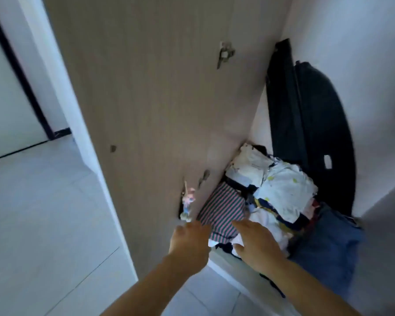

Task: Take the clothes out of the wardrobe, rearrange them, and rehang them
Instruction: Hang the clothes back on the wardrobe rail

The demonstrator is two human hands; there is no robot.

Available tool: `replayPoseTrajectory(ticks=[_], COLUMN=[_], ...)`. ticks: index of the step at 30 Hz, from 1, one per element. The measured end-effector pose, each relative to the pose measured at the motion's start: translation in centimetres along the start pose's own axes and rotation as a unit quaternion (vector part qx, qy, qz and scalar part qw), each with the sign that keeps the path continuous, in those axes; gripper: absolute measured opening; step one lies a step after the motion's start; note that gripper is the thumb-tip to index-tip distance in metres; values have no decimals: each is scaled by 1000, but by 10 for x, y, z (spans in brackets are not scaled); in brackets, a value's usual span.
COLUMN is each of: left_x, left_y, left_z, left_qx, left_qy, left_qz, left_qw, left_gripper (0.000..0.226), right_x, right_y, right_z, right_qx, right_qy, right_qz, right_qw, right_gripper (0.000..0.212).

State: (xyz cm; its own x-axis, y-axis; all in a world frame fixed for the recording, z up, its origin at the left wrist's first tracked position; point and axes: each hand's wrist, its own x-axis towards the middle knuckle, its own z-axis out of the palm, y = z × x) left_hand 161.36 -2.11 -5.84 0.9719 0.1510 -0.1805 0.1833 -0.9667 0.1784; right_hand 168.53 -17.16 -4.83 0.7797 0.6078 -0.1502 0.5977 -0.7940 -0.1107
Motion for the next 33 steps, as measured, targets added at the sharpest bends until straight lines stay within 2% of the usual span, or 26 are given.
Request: replayPoseTrajectory(ticks=[4, 9, 15, 18, 21, 24, 30, 33], left_x=[-87, -203, -348, -420, -487, -551, -682, -727], left_y=[-47, -80, -87, -92, -104, -125, -180, -202], left_z=[51, 87, 111, 121, 133, 148, 171, 171], left_qx=[-49, -112, -175, -197, -215, -230, -241, -249], left_qy=[-47, -51, 1, 39, 76, 97, 121, 121], left_qz=[-144, -340, -542, -618, -672, -702, -740, -756], left_qw=[987, 932, 822, 760, 705, 667, 616, 593], left_gripper=[46, 45, 47, 48, 52, 52, 50, 49], right_x=[-19, -45, -89, -123, -160, -199, -286, -311], right_y=[-55, -126, -231, -293, -359, -430, -580, -631], right_z=[51, 87, 119, 131, 143, 159, 191, 195], right_qx=[-7, -23, -72, -92, -104, -125, -137, -135], right_qy=[-70, -146, -181, -187, -185, -181, -185, -187], right_qz=[-99, -264, -442, -511, -565, -603, -652, -662], right_qw=[993, 953, 876, 834, 797, 767, 723, 713], right_gripper=[54, 53, 45, 51, 51, 52, 52, 52])
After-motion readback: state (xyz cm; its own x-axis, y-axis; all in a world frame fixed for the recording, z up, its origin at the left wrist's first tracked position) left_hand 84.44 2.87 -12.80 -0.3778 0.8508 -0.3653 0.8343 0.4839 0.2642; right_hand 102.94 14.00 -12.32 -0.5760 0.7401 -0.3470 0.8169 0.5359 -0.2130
